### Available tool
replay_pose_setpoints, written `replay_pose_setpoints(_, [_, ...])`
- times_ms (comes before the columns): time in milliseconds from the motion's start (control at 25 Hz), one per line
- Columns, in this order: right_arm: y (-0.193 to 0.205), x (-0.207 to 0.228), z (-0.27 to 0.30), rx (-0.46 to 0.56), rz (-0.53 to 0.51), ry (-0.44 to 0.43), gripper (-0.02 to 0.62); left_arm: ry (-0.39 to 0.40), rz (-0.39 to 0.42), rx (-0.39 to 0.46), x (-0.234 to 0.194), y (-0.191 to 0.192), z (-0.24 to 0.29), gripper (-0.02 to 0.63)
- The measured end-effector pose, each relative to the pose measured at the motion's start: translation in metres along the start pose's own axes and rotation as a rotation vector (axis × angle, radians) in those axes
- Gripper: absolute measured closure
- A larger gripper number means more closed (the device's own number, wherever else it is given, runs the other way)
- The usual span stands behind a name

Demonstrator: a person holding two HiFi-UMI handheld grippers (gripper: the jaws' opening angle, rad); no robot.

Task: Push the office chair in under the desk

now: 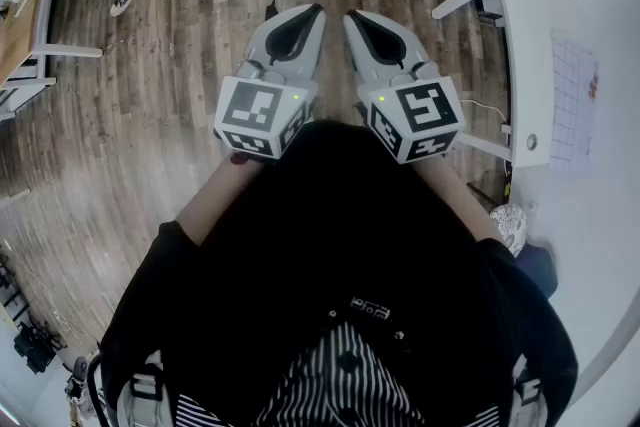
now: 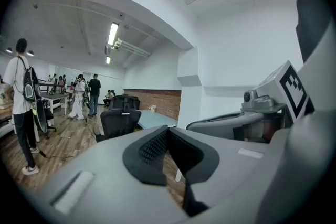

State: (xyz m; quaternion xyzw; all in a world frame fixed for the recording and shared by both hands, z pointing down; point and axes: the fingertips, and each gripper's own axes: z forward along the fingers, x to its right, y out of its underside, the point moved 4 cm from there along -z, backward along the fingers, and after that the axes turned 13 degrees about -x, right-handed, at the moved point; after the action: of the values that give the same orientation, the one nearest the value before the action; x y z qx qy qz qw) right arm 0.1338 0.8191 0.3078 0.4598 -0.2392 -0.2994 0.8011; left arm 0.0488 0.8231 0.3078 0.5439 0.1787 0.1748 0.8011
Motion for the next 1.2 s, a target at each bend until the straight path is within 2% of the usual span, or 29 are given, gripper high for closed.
replay_pose_setpoints(120, [0.001,-0.006,-0.001,-0.006,0.001,0.014,0.598,0.033,-0.009,0.001,0.0,0.001,-0.005,0.607])
replay_pose_setpoints(400, [0.017,-0.001,-0.016,0.009,0.02,0.09,0.597,0.011,-0.027,0.009,0.012,0.01,-0.01,0.606])
replay_pose_setpoints(600, [0.031,-0.009,-0.031,-0.011,0.015,0.034,0.598,0.033,-0.022,0.001,0.033,0.014,-0.009,0.606])
replay_pose_setpoints(960, [0.059,0.002,-0.065,-0.01,0.06,0.018,0.597,0.008,-0.005,-0.036,0.075,0.024,-0.003,0.606])
replay_pose_setpoints(1200, [0.078,0.005,-0.073,-0.004,0.082,-0.007,0.597,0.03,0.021,-0.05,0.1,0.036,0.001,0.606])
